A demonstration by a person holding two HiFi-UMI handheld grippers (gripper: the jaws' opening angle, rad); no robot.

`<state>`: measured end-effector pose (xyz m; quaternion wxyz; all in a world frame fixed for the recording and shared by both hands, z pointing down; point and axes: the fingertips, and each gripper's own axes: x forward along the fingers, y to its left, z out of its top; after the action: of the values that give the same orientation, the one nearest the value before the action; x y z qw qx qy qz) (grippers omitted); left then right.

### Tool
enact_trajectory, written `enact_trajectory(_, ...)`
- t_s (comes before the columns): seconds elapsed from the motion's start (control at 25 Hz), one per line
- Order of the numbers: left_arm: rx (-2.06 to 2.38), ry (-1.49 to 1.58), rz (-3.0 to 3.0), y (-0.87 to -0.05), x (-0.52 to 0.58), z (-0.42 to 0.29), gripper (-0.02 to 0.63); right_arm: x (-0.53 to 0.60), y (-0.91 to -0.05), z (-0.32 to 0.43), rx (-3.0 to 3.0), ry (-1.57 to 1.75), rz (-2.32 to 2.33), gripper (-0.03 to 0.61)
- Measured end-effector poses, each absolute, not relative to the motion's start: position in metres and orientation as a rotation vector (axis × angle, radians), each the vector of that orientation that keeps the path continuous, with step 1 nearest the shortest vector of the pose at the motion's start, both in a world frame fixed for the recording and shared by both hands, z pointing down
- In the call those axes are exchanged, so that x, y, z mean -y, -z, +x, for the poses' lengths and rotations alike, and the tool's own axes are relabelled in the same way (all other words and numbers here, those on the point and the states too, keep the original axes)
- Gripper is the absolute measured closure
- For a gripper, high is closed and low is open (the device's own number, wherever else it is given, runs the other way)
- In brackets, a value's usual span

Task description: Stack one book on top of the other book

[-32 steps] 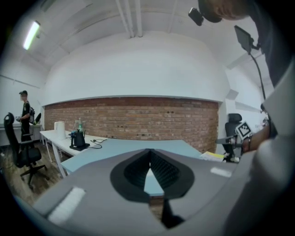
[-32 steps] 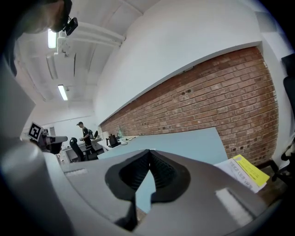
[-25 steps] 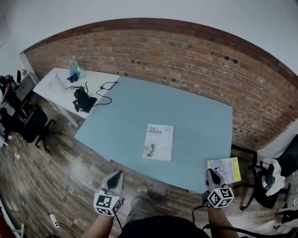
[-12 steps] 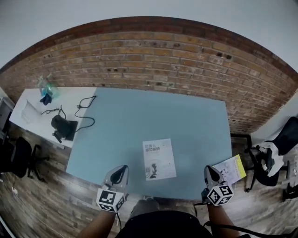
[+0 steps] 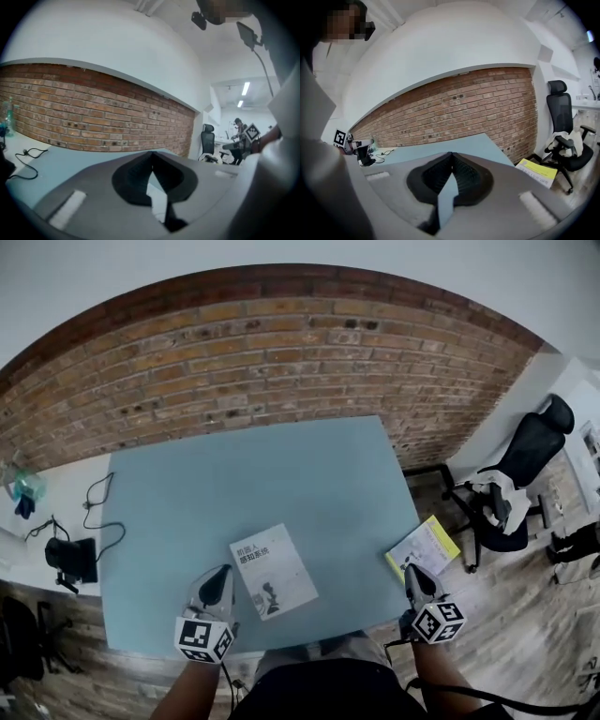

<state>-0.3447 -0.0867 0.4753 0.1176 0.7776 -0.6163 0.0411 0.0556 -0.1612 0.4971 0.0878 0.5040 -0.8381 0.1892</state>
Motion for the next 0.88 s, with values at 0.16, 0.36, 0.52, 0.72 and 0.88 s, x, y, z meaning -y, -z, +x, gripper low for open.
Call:
enact_trajectory(0.16,1.755,-0.112,2.319,-0.468,0.105,-0.321,0.609,0.171,-0.495,0.081,2.491,-0.579,1.59,0.575)
enact_trajectory(0.36,1.733,-0.166,2.349,-0.469,0.118,-0.292,0.609,0.183,-0.509,0.108,2.486,-0.63,1.663,0.576)
enact_trajectory(0.52,1.671,-0.185,2.375,-0.473,0.128,-0.259,0.609,0.188,-0.516,0.138,2.471,-0.652,1.695,0.576)
enact_trajectory(0.72,1.619,-0.212,2.38,-0.477,0.144,-0.23,0.609,0.189,-0.526,0.176,2.419,-0.669,1.753,0.575)
enact_trajectory(0.88,1.566,-0.24,2.425,-0.476,0.157,-0.202,0.609,0.188,-0.534,0.211,2.37,-0.701,1.831,0.575)
